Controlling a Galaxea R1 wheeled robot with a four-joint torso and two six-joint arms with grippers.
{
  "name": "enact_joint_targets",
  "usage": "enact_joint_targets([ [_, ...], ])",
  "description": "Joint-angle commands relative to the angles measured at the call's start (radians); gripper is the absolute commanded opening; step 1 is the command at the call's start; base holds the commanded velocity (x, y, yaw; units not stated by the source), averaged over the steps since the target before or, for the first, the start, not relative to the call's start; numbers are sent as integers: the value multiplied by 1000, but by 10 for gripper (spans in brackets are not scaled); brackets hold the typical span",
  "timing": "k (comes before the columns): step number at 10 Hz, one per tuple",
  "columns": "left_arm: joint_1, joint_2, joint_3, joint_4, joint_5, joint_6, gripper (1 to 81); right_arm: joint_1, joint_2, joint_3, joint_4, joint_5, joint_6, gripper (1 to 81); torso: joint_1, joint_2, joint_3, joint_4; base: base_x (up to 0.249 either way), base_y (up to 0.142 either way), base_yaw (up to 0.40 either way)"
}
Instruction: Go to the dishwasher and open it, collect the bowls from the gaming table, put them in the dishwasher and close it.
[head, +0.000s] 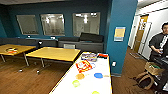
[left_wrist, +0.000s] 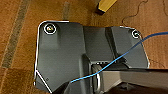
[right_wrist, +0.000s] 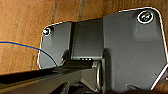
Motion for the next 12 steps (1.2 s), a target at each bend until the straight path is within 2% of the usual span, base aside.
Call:
enact_joint_targets([
  [1,-45,-2,7,1,44,2,811,49,5,8,-2,-40,-3,811,0,0,0,0,0,0,-354],
  [4,-45,-4,7,1,44,1,811,49,5,8,-2,-40,-3,811,0,0,0,0,0,-133,0],
  [12,-45,-2,7,0,39,1,811,49,10,8,-4,-40,-3,811,0,0,0,0,0,0,0],
])
